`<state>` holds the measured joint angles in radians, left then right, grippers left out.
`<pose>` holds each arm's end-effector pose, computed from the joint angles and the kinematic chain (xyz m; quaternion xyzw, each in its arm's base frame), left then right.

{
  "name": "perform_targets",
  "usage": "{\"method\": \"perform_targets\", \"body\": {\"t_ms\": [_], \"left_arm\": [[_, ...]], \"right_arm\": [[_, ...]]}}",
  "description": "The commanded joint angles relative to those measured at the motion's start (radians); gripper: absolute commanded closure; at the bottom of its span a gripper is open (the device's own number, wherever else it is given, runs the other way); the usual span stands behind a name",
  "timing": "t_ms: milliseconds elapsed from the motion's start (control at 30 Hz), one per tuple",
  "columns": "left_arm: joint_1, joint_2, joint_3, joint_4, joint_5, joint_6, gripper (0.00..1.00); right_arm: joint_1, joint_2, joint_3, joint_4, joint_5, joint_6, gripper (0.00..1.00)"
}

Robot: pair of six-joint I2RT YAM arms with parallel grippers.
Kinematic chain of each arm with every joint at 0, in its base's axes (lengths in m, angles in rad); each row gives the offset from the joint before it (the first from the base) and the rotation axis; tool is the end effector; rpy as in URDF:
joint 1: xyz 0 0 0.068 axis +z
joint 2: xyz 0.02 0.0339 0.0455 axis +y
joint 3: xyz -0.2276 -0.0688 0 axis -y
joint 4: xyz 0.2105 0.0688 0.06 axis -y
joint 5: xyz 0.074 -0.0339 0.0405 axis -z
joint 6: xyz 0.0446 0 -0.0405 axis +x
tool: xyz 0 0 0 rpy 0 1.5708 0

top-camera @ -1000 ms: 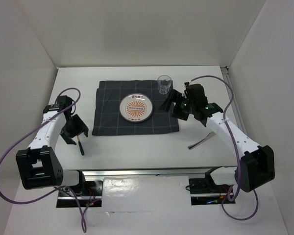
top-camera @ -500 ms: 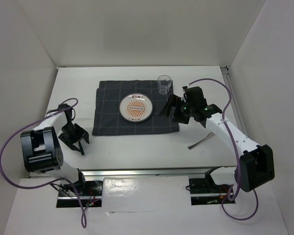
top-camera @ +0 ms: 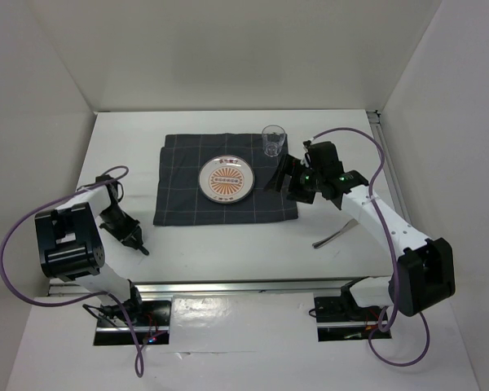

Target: Set the dinner table for one person

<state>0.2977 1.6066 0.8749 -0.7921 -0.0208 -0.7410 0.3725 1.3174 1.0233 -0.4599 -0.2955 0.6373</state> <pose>0.2200 0.0685 0.1265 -0.4964 0.8677 0.0050 0.0252 0.2438 0.1092 0.2504 0.0619 0.9075 0.3083 0.2784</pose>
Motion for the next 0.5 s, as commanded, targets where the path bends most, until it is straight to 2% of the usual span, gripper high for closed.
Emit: {"method": "perform_targets", "body": {"t_ms": [0,33,100,167,267,367,467], "left_arm": [[0.008,0.016,-0.005,0.037,-0.025,0.011,0.70],[0.008,0.016,-0.005,0.037,-0.025,0.011,0.74],[0.008,0.007,-0.005,0.028,-0.025,0.011,0.91],[0.008,-0.011,0.039,0.005,-0.036,0.011,1.00],[0.008,-0.077,0.107,-0.065,-0.096,0.021,1.00],[-0.020,-0.115,0.238,-0.128,-0.149,0.069,1.00],[-0.097,-0.103,0.375,-0.147,-0.160,0.146,1.00]], "right_arm": [[-0.004,-0.004,0.044,0.007,0.018,-0.013,0.00],[-0.004,-0.004,0.044,0.007,0.018,-0.013,0.00],[-0.004,-0.004,0.044,0.007,0.028,-0.013,0.00],[-0.004,-0.004,0.044,-0.002,0.029,-0.013,0.00],[-0.004,-0.004,0.063,-0.025,0.039,-0.013,0.00],[-0.004,-0.004,0.084,-0.066,0.059,-0.031,0.00],[-0.004,0.014,0.116,-0.104,0.094,-0.041,0.00]]}}
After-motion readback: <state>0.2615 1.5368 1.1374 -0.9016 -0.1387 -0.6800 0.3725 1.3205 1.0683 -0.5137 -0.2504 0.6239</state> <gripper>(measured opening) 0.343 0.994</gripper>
